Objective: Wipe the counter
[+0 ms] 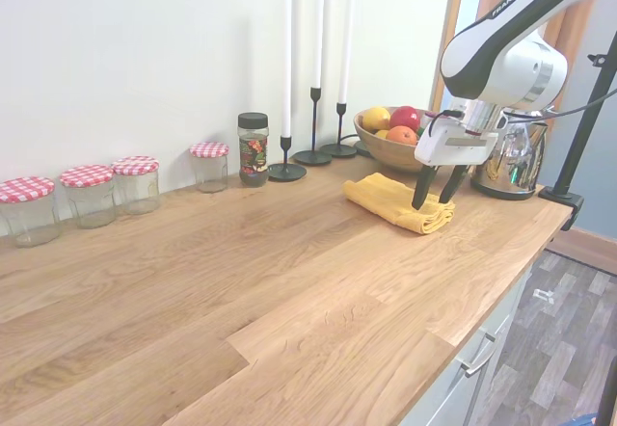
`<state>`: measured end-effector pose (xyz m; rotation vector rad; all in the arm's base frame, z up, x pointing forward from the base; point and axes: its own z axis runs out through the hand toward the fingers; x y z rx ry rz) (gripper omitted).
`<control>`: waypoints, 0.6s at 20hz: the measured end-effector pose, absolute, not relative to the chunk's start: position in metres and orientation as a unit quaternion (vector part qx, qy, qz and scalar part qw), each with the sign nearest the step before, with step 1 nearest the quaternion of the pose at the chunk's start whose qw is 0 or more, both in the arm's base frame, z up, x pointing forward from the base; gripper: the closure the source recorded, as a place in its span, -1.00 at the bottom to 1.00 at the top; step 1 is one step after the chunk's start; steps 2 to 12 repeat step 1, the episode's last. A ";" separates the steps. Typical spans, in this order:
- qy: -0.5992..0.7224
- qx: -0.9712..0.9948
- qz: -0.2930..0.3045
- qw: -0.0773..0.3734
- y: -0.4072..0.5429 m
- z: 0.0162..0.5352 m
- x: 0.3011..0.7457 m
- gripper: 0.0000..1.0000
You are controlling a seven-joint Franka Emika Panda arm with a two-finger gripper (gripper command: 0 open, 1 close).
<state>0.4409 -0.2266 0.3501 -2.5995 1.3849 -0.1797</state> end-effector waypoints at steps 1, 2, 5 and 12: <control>0.467 -0.877 -0.062 0.096 -0.226 0.352 0.439 -1.00; 0.467 -0.877 -0.062 0.096 -0.226 0.352 0.439 -1.00; 0.467 -0.877 -0.062 0.096 -0.226 0.352 0.439 -1.00; 0.467 -0.877 -0.062 0.096 -0.226 0.352 0.439 -1.00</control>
